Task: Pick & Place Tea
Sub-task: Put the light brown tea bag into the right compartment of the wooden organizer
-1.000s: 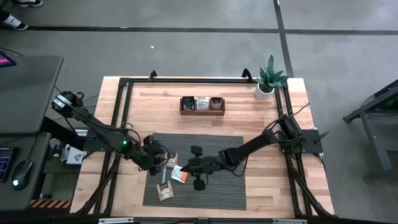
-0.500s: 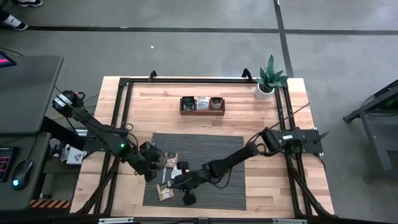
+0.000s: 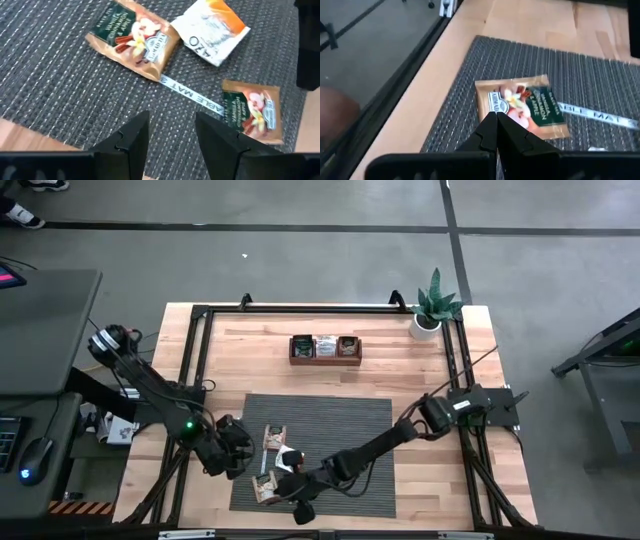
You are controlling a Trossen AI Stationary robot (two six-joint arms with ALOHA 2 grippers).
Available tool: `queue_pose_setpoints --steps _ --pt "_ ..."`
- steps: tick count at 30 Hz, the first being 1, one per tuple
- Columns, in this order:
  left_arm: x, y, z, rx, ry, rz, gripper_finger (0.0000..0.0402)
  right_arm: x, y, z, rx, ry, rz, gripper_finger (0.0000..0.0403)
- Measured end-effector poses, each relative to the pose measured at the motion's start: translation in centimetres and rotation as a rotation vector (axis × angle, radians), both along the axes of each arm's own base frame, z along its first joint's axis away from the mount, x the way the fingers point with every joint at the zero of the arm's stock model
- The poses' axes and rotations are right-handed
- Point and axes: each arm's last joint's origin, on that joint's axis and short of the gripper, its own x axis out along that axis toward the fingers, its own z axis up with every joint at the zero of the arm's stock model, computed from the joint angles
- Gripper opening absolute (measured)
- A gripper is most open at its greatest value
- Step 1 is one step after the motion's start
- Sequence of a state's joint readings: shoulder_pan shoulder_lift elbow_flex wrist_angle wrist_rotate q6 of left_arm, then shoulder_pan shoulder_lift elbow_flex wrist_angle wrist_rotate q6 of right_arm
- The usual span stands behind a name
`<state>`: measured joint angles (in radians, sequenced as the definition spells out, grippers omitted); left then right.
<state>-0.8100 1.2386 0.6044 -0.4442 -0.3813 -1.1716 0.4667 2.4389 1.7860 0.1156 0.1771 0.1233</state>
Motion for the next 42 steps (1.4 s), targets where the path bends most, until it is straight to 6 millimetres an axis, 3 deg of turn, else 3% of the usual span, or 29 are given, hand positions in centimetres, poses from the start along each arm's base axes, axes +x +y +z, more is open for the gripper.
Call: queue_pose_setpoints --steps 11,24,42 --pt "0.8 -1.1 -1.7 -0.018 0.037 -0.003 0.0159 0.1 0.5 -0.8 0.037 -0.026 -0.019 0.0000" --pt "1.1 -1.4 -2.0 -0.028 0.036 -0.005 0.0159 0.0 1.0 -2.3 0.037 -0.022 -0.015 0.0000" --pt "1.1 -1.4 -2.0 -0.024 0.022 -0.005 0.0159 1.0 -0.1 -1.4 0.070 -0.112 -0.013 0.0000"
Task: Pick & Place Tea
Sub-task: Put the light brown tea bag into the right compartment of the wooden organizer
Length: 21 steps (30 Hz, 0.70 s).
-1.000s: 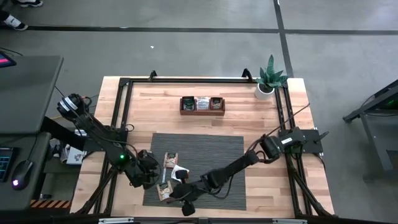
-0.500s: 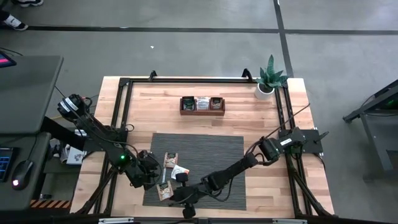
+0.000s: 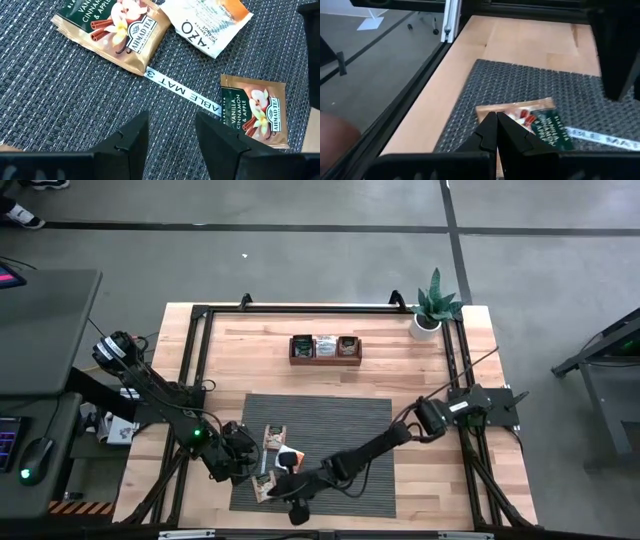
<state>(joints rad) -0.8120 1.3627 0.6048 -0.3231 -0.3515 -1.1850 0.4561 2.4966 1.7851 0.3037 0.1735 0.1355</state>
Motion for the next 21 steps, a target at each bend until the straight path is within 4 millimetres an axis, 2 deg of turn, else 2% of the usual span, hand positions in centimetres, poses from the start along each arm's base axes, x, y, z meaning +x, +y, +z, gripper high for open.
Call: queue_pose_setpoints --steps 9,21 --pt "0.0 0.0 0.0 0.002 -0.001 -0.002 0.0159 0.6 -0.3 0.6 0.022 -0.053 0.014 0.0000" --pt "0.0 0.0 0.0 0.002 -0.008 -0.007 0.0159 1.5 0.2 -0.1 -0.025 0.030 0.018 0.0000"
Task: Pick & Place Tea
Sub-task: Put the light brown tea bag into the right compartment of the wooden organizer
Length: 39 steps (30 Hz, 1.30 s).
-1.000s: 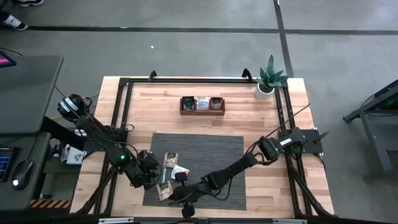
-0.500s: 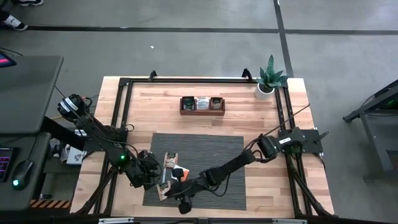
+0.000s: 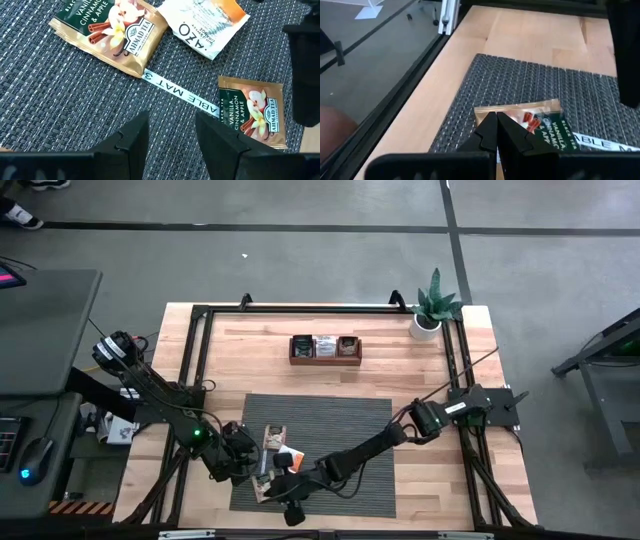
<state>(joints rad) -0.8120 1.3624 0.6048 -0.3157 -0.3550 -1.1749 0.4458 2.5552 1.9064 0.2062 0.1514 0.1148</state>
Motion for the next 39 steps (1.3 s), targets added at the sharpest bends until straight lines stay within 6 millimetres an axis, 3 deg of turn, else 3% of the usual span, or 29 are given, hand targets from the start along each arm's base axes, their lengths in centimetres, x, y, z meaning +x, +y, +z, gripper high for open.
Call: queue_pose_setpoints --steps 39 --pt "0.1 -0.3 0.1 -0.082 0.005 0.035 0.0159 -0.8 -0.4 -2.6 0.043 0.220 -0.060 0.0000"
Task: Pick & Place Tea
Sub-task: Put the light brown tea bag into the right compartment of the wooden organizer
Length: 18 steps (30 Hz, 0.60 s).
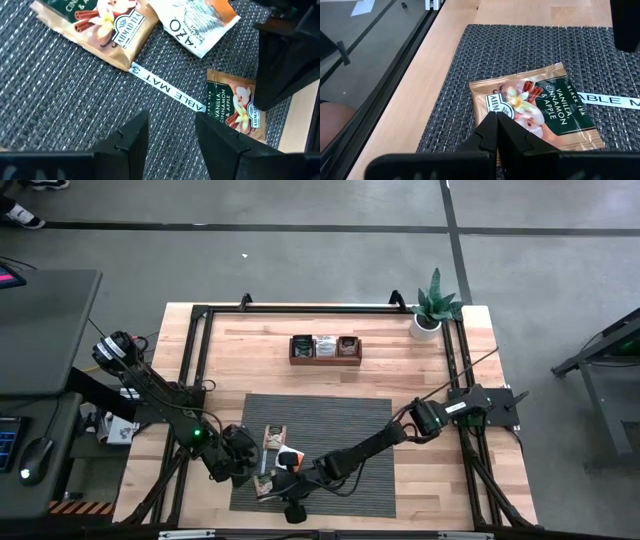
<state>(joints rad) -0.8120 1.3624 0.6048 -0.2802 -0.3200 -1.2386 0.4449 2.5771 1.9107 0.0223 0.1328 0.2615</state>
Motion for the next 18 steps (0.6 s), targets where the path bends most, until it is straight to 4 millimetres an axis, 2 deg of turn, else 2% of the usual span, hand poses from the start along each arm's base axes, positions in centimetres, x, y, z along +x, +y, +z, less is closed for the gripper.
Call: queue_pose_setpoints --steps 5,18 --pt "0.0 0.0 0.0 -0.051 0.015 0.066 0.0159 0.0 0.0 0.0 0.000 -0.008 0.003 0.0000" --pt "0.7 -1.0 -0.5 -0.186 0.037 0.073 0.0159 0.0 0.0 -0.1 -0.013 -0.010 0.005 0.0000"
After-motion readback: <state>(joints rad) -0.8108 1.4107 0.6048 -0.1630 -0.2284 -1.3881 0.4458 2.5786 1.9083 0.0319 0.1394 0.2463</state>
